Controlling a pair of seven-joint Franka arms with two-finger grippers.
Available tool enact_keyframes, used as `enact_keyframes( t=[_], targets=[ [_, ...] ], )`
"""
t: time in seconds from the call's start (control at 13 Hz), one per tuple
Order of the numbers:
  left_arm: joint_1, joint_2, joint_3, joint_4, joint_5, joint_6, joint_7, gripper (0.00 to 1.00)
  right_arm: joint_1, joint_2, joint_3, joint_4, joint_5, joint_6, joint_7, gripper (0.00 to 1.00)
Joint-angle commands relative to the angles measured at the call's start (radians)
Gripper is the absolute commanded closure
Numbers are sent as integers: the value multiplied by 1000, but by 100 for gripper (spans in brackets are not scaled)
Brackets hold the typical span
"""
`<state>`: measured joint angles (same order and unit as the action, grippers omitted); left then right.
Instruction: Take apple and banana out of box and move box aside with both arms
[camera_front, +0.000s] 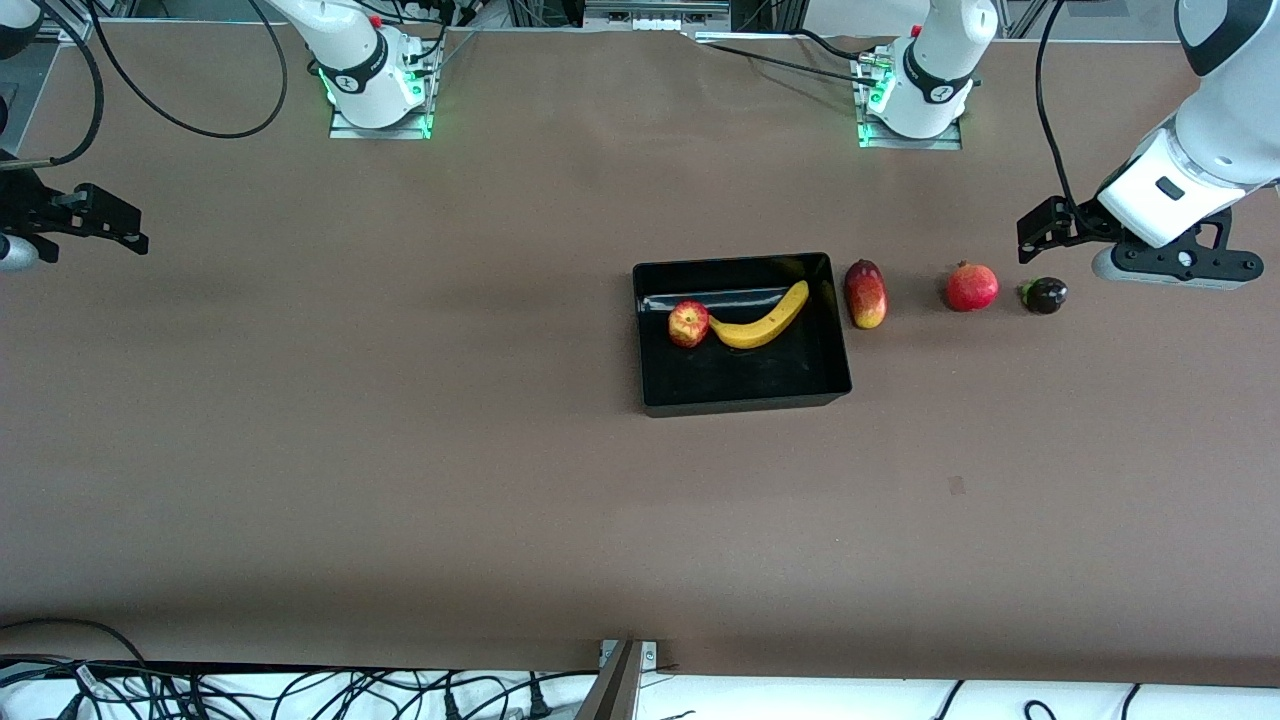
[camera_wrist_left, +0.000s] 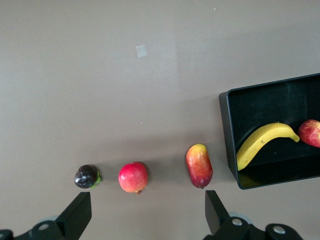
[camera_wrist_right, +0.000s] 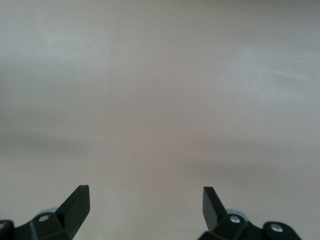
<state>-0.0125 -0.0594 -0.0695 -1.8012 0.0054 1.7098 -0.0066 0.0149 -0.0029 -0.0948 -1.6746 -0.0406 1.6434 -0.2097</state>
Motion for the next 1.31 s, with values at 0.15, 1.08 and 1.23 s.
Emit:
enact_keyframes(
  t=[0.15, 1.08, 1.23],
  targets=[
    [11, 19, -7, 42, -8, -18, -7, 0, -10, 8, 7, 19, -1, -13, -10, 0],
    [3, 110, -15, 100, -18, -5, -15, 0, -10, 8, 7, 19, 1, -13, -11, 0],
    [-15, 127, -16, 120, -12, -7, -12, 0, -10, 8, 7, 19, -1, -11, -11, 0]
  ],
)
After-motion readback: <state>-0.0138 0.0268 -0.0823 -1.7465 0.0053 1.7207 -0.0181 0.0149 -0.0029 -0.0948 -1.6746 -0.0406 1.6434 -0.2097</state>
